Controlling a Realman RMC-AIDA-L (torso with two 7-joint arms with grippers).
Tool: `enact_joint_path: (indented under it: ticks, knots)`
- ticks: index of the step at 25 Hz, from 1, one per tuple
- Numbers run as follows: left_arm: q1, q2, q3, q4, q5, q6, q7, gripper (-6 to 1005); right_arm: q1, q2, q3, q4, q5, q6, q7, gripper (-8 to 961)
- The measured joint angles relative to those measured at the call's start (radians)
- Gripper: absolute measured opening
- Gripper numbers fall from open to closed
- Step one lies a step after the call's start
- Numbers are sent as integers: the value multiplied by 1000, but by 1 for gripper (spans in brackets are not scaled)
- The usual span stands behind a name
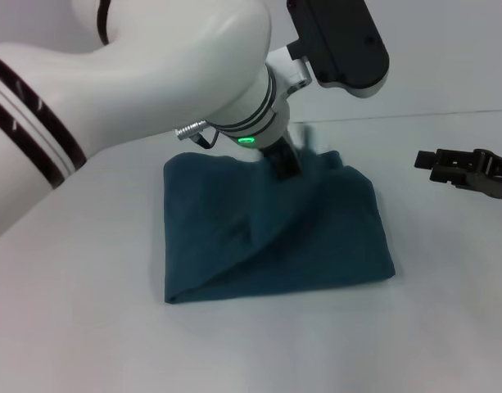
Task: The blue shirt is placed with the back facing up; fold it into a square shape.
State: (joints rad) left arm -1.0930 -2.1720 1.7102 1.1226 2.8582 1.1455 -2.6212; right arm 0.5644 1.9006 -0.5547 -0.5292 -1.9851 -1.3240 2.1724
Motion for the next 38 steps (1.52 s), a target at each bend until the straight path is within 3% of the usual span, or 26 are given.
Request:
enact_joint_path:
  ticks: [3, 8, 11, 16, 22, 26, 28, 30, 33, 35, 38]
  knots:
    - [32, 0, 1, 59, 0, -14, 9, 392, 0, -1, 0, 0, 0, 7, 0, 614]
    - [150, 0, -37, 257, -1, -75, 15, 486, 0, -2, -1, 0, 0, 10, 1, 614]
    - [185, 0, -97, 301, -10, -77, 2, 542, 0, -4, -1, 0, 0, 10, 1, 614]
    - [213, 1, -311, 272, -78, -22, -103, 620, 0, -10, -23, 0, 0, 10, 10, 614]
    - [263, 7, -633, 213, -332, 111, -118, 654, 3, -20, -61, -1, 0, 3, 39, 614]
    - [289, 25, -892, 96, -490, 259, -120, 647, 7, -35, -110, -9, -1, 0, 70, 614]
    - [305, 66, -1036, -47, -592, 347, -87, 643, 11, -44, -144, -10, -4, -1, 84, 614]
    - [337, 113, -1118, -204, -697, 409, -43, 643, 16, -49, -163, -11, -13, -5, 95, 614]
    - [395, 160, -1170, -369, -785, 464, 9, 643, 25, -53, -168, -12, -31, -19, 99, 614]
    - [455, 163, -1211, -413, -799, 514, 41, 643, 38, -57, -168, -13, -46, -35, 100, 614]
    - [519, 146, -1239, -391, -802, 559, 55, 643, 91, -73, -168, -15, -118, -70, 136, 614]
